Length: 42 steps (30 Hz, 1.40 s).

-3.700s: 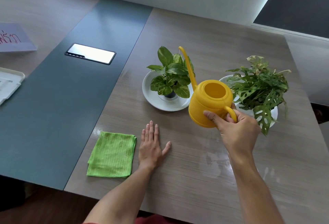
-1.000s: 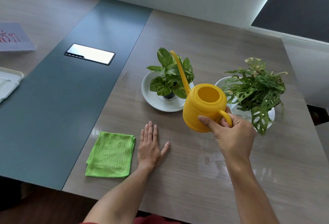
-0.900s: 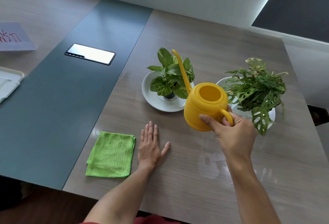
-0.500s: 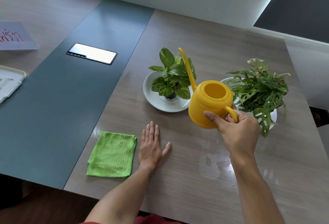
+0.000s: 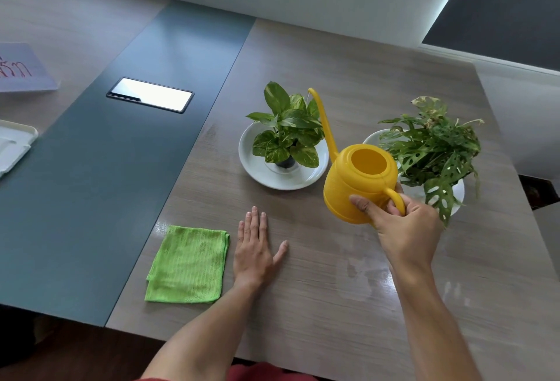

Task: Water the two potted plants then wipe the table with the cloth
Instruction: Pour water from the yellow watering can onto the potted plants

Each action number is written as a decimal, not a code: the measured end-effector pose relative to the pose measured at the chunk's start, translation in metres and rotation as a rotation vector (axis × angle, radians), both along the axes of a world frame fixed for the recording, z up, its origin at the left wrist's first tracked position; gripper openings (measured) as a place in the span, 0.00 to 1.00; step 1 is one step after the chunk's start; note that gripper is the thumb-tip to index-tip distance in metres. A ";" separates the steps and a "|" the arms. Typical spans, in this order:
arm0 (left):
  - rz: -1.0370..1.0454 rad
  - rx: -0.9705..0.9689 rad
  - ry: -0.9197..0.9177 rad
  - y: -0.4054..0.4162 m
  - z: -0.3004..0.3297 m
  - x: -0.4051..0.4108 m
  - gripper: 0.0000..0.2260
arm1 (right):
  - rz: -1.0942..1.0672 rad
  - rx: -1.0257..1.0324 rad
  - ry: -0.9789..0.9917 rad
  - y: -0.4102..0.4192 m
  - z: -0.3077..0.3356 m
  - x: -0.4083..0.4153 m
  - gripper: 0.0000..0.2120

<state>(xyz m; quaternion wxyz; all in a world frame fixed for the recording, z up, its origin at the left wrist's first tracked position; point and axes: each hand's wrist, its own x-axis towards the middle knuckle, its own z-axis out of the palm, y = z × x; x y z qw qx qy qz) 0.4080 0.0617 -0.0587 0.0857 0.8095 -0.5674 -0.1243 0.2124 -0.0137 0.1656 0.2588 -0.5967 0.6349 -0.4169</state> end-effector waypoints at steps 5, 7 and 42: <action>-0.005 0.022 -0.008 0.000 0.003 0.001 0.41 | 0.004 0.015 -0.093 0.012 -0.016 -0.007 0.27; -0.003 0.036 0.004 -0.001 0.004 0.000 0.40 | -0.003 0.008 -0.142 0.017 -0.023 -0.010 0.25; -0.541 0.010 0.202 -0.013 0.029 -0.386 0.36 | -0.493 0.119 -0.160 0.134 -0.113 -0.366 0.28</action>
